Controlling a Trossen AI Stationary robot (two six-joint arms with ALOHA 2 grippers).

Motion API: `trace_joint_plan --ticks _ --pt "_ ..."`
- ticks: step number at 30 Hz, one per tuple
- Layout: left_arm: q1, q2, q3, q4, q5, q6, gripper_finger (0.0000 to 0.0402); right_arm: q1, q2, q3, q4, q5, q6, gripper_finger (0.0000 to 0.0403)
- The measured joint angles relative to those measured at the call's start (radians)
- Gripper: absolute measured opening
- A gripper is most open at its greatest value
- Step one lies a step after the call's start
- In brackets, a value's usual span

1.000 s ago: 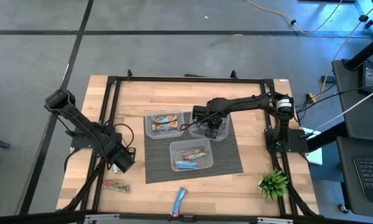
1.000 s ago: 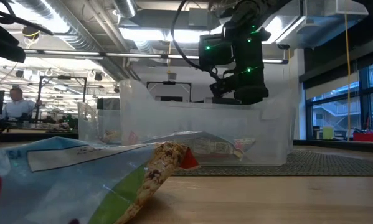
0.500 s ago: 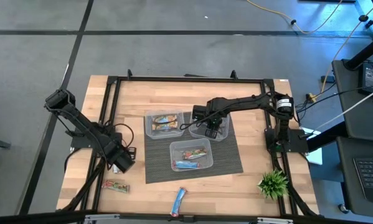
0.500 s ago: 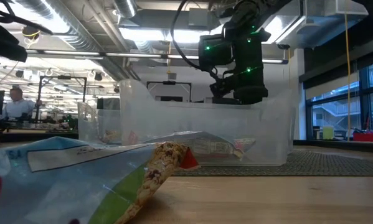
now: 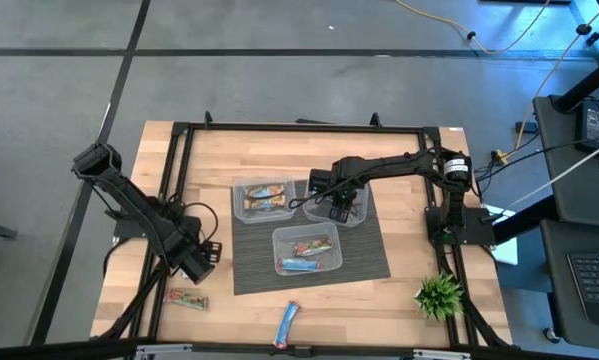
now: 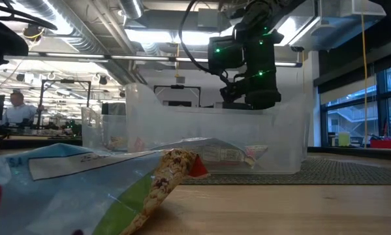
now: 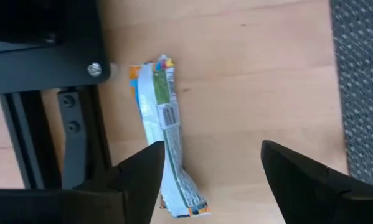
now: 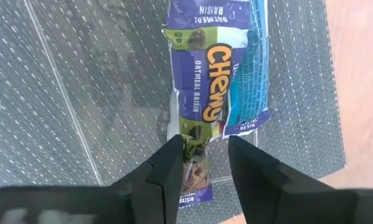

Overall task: Pick and place Granola Bars by type
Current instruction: Put the yellow granola bar into the top left transparent bin

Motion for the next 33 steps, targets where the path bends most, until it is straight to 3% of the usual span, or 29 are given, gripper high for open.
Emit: trace_joint_plan --ticks 12,21,28,33 --pt "0.0 0.0 0.0 0.019 -0.003 0.045 0.0262 0.0 0.0 0.0 0.005 0.0 -0.001 0.0131" --pt "-0.012 0.009 0.0 -0.014 0.06 -0.039 0.0263 0.0 0.0 0.0 0.007 0.0 -0.004 0.0131" --pt "-0.012 0.038 0.0 -0.046 -0.013 0.031 0.0263 0.0 0.0 0.0 0.018 0.0 -0.004 0.0131" --pt "-0.018 0.045 0.0 -0.046 0.04 0.043 0.0263 0.0 0.0 0.0 0.018 0.0 -0.004 0.0131"
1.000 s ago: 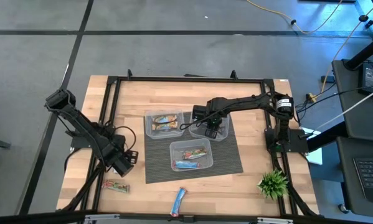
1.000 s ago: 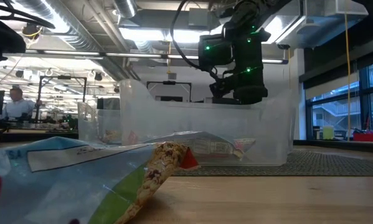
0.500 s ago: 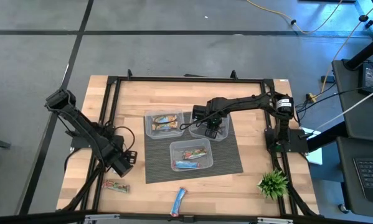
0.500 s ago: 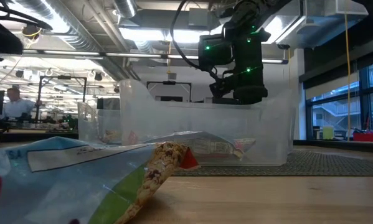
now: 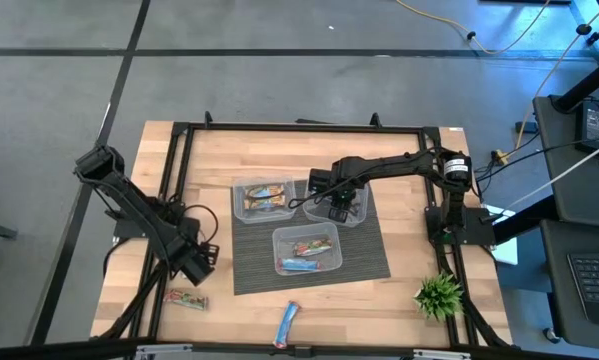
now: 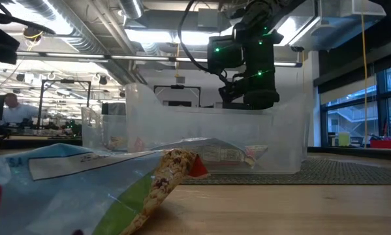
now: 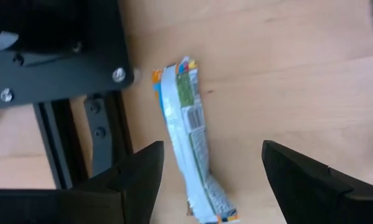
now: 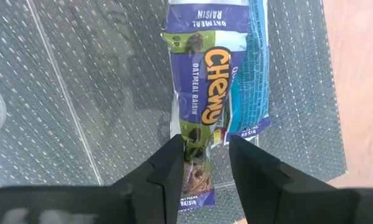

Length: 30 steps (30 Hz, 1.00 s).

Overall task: Pick and place Granola Bars by type
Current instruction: Put the yellow granola bar into the top left transparent bin

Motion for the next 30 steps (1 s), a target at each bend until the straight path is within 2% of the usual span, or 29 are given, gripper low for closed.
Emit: trace_joint_plan --ticks 6,13,16,21,25,30 --pt "-0.014 0.0 0.0 0.004 0.026 -0.037 0.0266 0.0 0.0 0.0 0.006 0.0 0.0 0.0131" --pt "-0.015 0.003 -0.018 0.003 0.022 -0.074 0.0305 0.0 0.0 0.0 0.028 0.0 0.0 0.0131" --pt "-0.019 0.004 -0.06 0.083 0.013 -0.089 0.0314 0.0 0.0 0.0 0.033 0.0 0.0 0.0131" --pt "-0.026 0.005 -0.143 0.237 0.026 -0.093 0.0315 0.0 0.0 0.0 0.033 0.0 0.0 0.0131" --pt "-0.026 0.006 -0.201 0.278 0.086 -0.123 0.031 0.0 0.0 0.0 0.033 0.0 0.0 0.0131" --pt "-0.024 0.003 -0.214 0.293 0.095 -0.123 0.0294 0.0 0.0 0.0 0.033 0.0 0.0 0.0131"
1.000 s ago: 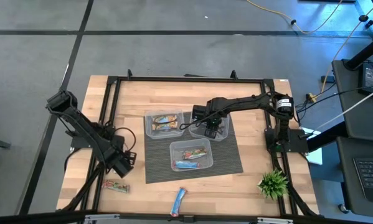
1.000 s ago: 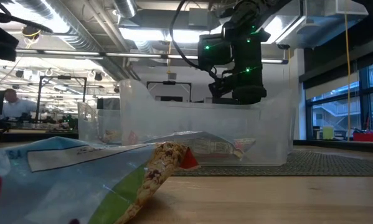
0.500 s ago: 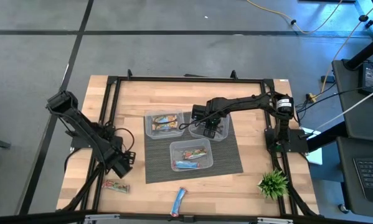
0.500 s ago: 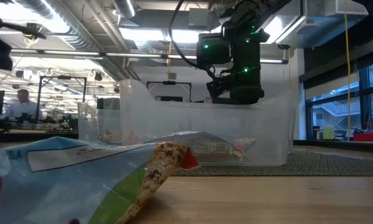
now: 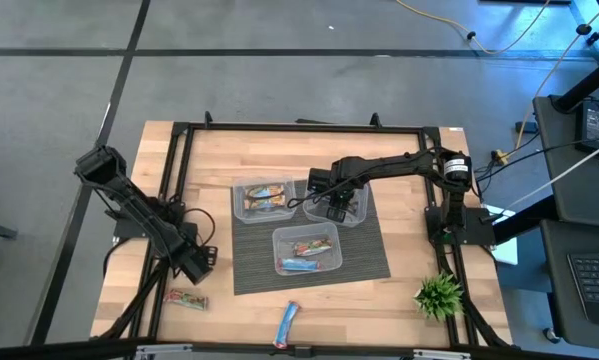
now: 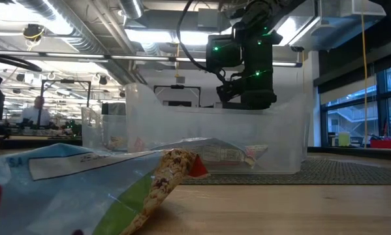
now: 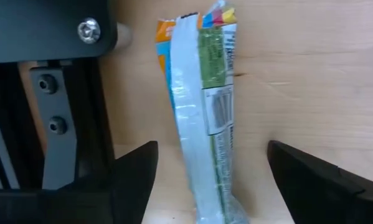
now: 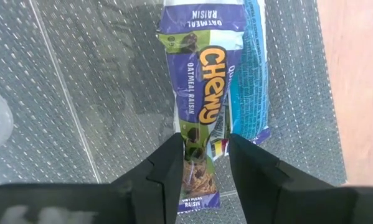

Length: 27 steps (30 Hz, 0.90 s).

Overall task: Pick and place Granola Bars by type
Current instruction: Put the yellow granola bar into the top left transparent bin

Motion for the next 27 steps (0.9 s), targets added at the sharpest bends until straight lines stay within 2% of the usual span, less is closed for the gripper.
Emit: trace_joint_plan --ticks 5,12,17,27 --pt "-0.001 0.0 -0.001 0.01 -0.021 0.009 0.0257 0.0 0.0 0.0 0.005 0.0 0.0 0.0131" --pt "0.0 0.002 -0.002 0.026 -0.035 0.016 0.0181 0.0 0.0 0.0 0.009 0.0 -0.01 0.0131" --pt "-0.001 0.003 0.002 0.02 -0.113 0.022 0.0133 0.0 0.0 0.022 -0.034 0.034 -0.037 0.0131" --pt "-0.001 0.002 0.004 0.025 -0.132 0.064 0.0071 0.026 0.0 0.133 -0.098 0.061 -0.027 0.0131"
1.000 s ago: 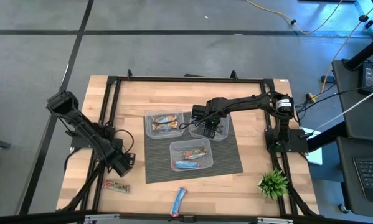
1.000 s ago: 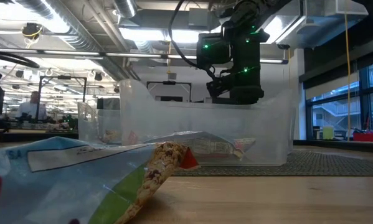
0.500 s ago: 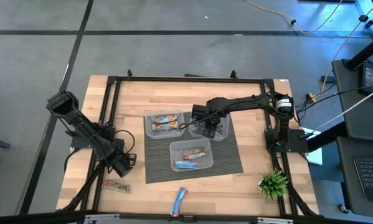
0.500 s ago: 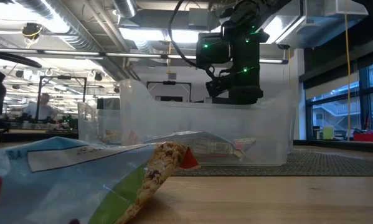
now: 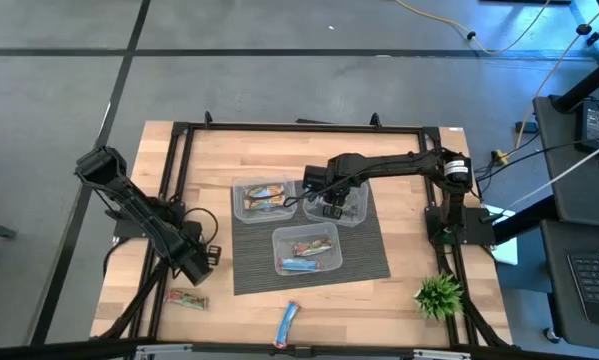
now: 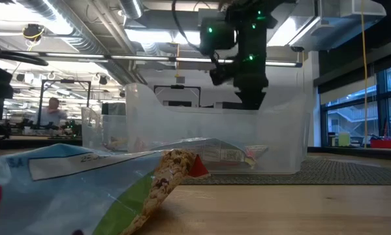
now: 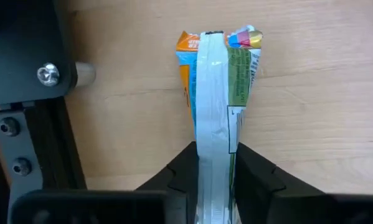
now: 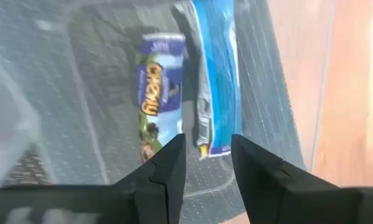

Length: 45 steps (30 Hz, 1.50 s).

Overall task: Pick and place Granola Bars by type
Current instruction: Put the yellow granola bar into the top left transparent bin

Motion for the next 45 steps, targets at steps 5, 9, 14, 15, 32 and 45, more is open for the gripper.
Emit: trace_joint_plan --ticks 5,9,14,15,32,45 --pt "0.0 0.0 0.001 0.001 -0.008 0.022 0.0057 0.02 0.0 0.044 -0.024 0.0 -0.022 0.0131" --pt "0.0 0.0 0.029 0.001 -0.079 0.062 0.0055 0.038 0.0 0.092 -0.07 0.0 -0.025 0.0131" --pt "0.006 -0.027 0.089 -0.006 -0.208 0.145 0.0055 0.064 -0.054 0.109 -0.005 -0.064 -0.055 0.0131" --pt "0.014 -0.039 0.102 -0.008 -0.238 0.169 0.0055 0.067 -0.07 0.109 0.033 -0.094 -0.062 0.0131" --pt "0.459 -0.241 0.361 0.064 -0.599 1.168 0.0054 0.087 -0.26 -0.07 0.352 -0.105 -0.073 0.0131" --pt "0.81 -0.083 0.365 0.245 -0.31 1.808 0.0054 0.1 -0.535 -0.316 0.471 -0.104 0.124 0.0131"
